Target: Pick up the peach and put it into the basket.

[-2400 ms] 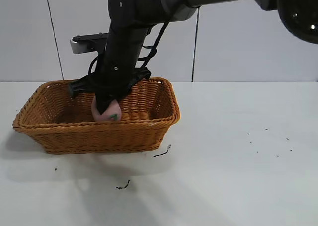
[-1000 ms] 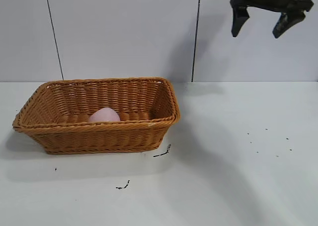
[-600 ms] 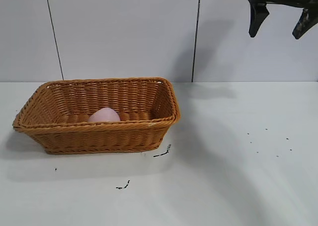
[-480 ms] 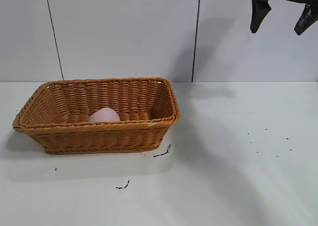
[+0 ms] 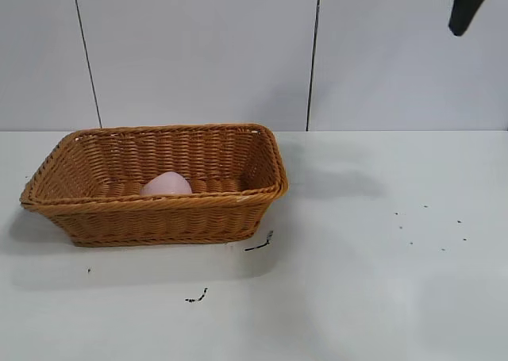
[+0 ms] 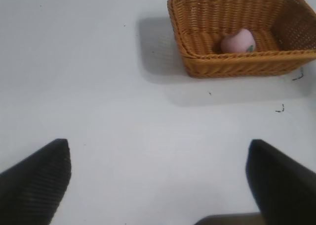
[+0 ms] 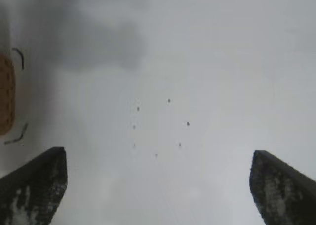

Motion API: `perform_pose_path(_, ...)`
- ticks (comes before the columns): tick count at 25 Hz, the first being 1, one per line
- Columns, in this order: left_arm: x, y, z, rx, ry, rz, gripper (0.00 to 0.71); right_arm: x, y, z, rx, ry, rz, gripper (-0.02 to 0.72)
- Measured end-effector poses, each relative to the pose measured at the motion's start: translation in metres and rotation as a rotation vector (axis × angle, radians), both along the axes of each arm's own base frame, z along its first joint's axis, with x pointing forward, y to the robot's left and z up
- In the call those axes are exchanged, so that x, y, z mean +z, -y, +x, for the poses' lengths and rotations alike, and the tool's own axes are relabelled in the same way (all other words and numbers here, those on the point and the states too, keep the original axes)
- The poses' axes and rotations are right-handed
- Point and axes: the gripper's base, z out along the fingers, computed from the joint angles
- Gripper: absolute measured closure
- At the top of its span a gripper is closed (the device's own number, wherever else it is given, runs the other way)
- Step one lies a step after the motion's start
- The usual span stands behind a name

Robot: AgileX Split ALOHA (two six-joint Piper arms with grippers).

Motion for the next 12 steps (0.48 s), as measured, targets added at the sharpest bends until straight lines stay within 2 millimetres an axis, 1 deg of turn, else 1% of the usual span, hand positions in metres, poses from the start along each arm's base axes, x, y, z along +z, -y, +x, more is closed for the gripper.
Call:
perform_pose_path(4, 0.000, 0.000, 0.000, 0.000, 0.000, 0.000, 0.017, -0.008, -0.001, -0.076, 0.000, -0.034, 0.000, 0.008)
perform_pose_path(8, 0.000, 0.000, 0.000, 0.000, 0.000, 0.000, 0.017, -0.028, -0.002, -0.147, 0.012, -0.047, -0.006, 0.008)
perform_pose_path(10, 0.000, 0.000, 0.000, 0.000, 0.000, 0.000, 0.017, -0.038, -0.002, -0.178, 0.014, -0.015, -0.009, 0.008)
perform_pose_path(12, 0.000, 0.000, 0.000, 0.000, 0.000, 0.000, 0.017, -0.049, -0.002, -0.207, 0.014, 0.061, -0.011, 0.008)
